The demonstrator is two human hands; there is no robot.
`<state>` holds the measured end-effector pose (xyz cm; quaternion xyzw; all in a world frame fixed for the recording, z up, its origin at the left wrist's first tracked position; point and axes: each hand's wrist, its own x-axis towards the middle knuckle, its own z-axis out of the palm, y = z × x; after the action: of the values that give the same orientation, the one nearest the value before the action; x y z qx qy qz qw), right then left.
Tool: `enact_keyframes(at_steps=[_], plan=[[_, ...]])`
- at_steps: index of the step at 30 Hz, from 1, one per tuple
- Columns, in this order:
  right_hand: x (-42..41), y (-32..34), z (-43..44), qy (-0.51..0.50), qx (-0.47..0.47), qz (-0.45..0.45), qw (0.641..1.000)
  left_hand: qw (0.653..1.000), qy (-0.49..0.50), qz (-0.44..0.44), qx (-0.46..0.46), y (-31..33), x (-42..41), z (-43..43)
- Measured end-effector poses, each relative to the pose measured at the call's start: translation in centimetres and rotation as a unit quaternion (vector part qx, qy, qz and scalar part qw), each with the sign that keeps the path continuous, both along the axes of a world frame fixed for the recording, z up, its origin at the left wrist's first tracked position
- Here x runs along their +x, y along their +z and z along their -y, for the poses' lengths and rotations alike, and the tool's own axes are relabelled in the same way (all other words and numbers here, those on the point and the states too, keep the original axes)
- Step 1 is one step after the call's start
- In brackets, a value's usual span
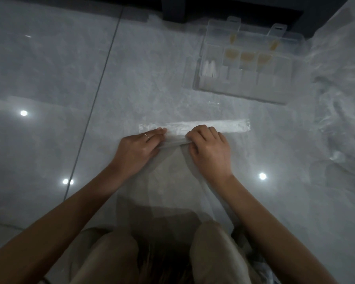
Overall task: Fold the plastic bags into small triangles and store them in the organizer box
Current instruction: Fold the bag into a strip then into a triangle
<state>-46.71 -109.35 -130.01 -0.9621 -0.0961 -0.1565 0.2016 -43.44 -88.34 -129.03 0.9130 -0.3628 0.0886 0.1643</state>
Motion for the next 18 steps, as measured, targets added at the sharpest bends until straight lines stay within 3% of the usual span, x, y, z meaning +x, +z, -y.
enact_keyframes(at_steps=[10,16,18], plan=[[0.0,-0.5,4.5,0.108,0.047,-0.016,0.993,0.993,0.057,-0.075,-0.068,0.2,-0.4,0.2],[-0.1,-0.1,5.3,0.11,0.068,-0.09,0.987,0.986,0.059,-0.131,-0.083,0.5,-0.2,-0.4],[0.2,-0.2,4.9,0.086,0.115,-0.117,0.983,0.985,0.054,-0.145,-0.08,0.7,0.0,-0.6]])
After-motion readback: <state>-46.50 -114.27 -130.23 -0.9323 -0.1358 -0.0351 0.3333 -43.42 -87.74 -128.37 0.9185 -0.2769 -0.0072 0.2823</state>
